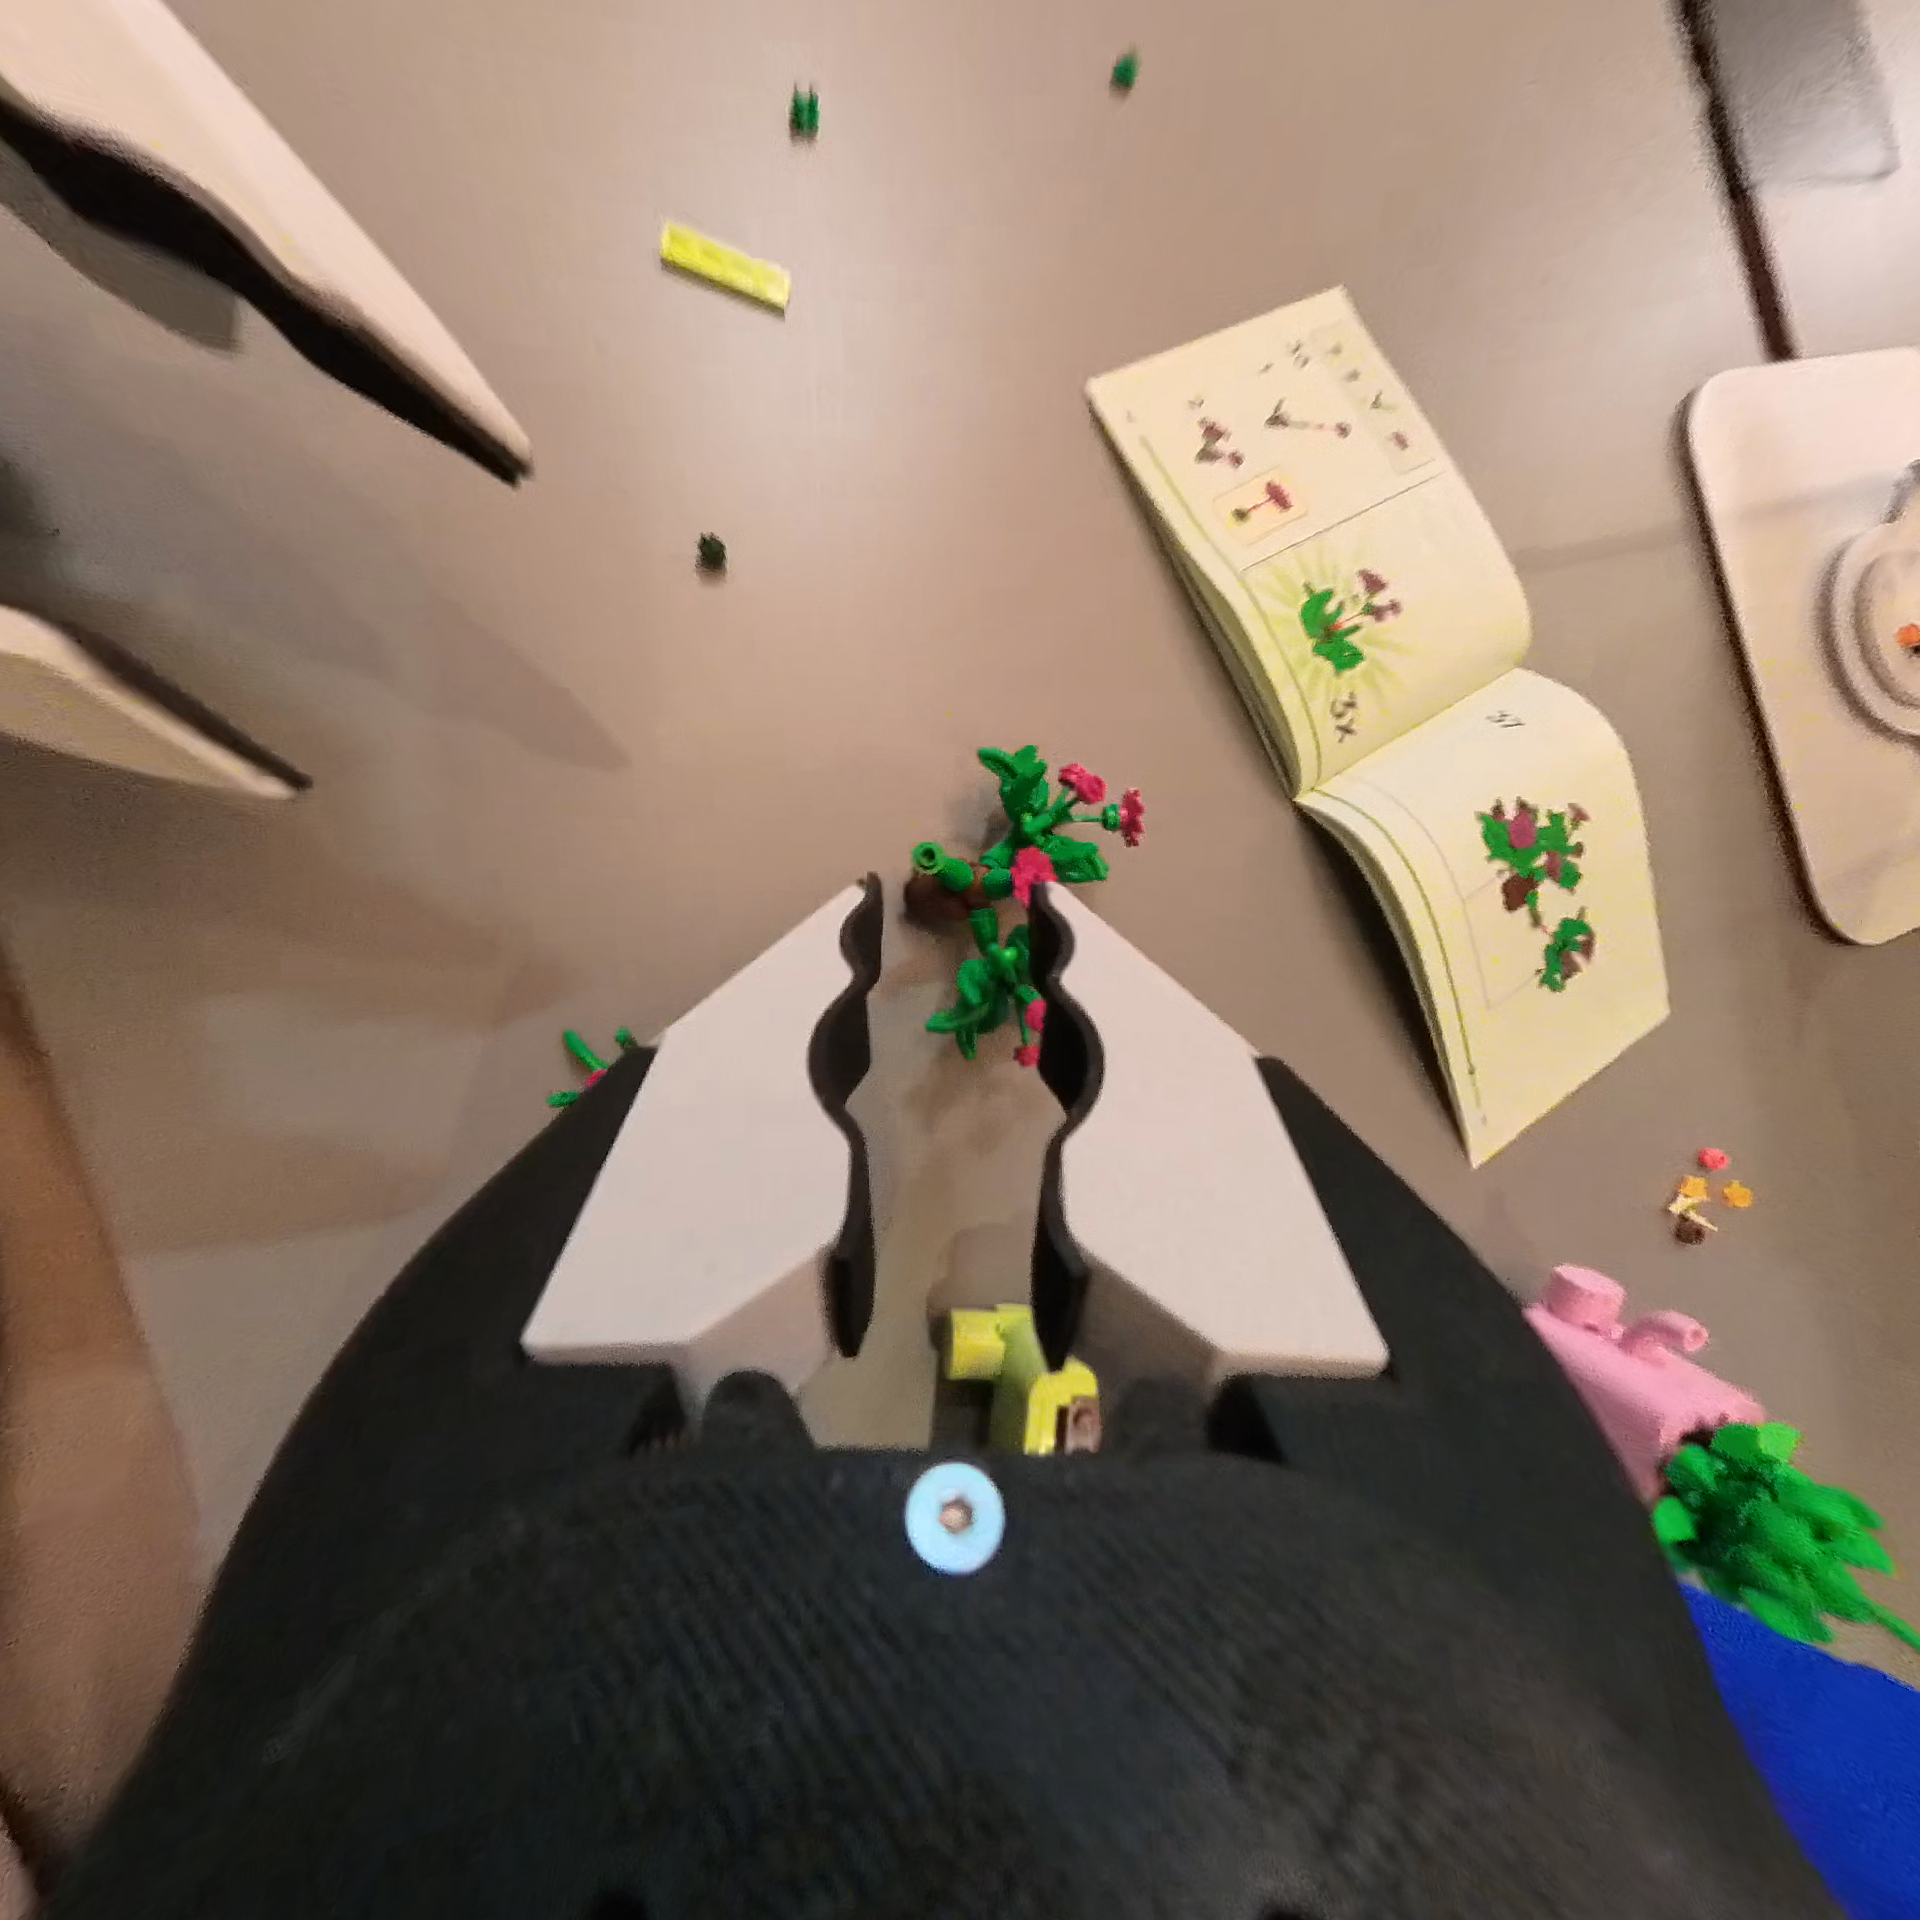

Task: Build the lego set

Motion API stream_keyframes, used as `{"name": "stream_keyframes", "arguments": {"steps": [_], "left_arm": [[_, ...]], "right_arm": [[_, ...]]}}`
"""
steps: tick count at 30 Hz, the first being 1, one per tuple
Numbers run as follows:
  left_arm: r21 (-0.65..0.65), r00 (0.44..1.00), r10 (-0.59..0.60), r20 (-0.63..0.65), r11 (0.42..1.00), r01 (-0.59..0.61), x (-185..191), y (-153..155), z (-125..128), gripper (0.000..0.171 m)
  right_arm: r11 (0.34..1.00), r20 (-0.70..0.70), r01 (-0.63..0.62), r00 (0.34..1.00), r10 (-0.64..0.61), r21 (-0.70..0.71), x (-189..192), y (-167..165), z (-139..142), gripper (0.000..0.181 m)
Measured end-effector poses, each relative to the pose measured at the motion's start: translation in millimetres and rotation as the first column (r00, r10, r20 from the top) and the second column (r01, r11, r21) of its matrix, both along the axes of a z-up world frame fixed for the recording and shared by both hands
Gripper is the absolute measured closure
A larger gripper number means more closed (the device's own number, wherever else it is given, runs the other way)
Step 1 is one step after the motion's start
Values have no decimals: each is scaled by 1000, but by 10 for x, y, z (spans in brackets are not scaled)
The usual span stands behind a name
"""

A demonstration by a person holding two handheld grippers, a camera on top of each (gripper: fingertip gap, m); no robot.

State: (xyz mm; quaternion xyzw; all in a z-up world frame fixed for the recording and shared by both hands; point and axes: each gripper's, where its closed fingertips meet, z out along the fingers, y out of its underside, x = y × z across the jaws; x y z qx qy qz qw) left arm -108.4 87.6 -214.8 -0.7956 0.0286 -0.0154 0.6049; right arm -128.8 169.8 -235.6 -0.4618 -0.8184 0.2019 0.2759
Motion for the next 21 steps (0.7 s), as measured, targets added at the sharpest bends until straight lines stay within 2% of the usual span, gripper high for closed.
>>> {"name": "stream_keyframes", "arguments": {"steps": [3, 6, 8, 11, 14, 16, 21], "left_arm": [[-13, 1000, -2, -1, 1000, 2, 8, 12, -41, 120], [-25, 1000, -10, 7, 1000, 10, 35, 34, -88, 121], [-38, 1000, -15, 5, 999, 15, 58, 48, -107, 121], [-69, 1000, -20, -19, 997, 19, 85, 66, -155, 122], [-137, 999, -36, -39, 990, 31, 126, 101, -262, 122], [-194, 997, -52, -56, 980, 40, 154, 128, -354, 122], [-312, 994, -92, -67, 948, 67, 208, 171, -545, 122]], "right_arm": [[992, -118, 49, 991, -62, -112, 184, 80, 213, 154], [954, -204, 79, 969, -142, -288, 437, 65, 279, 152], [910, -245, 75, 951, -188, -408, 595, -9, 246, 150], [856, -273, 83, 928, -253, -511, 757, -75, 87, 148], [814, -251, 43, 941, -228, -579, 789, -231, -58, 146], [818, -218, 36, 956, -195, -574, 772, -309, -139, 143], [897, -209, 65, 963, -171, -437, 730, -336, -275, 144]]}}
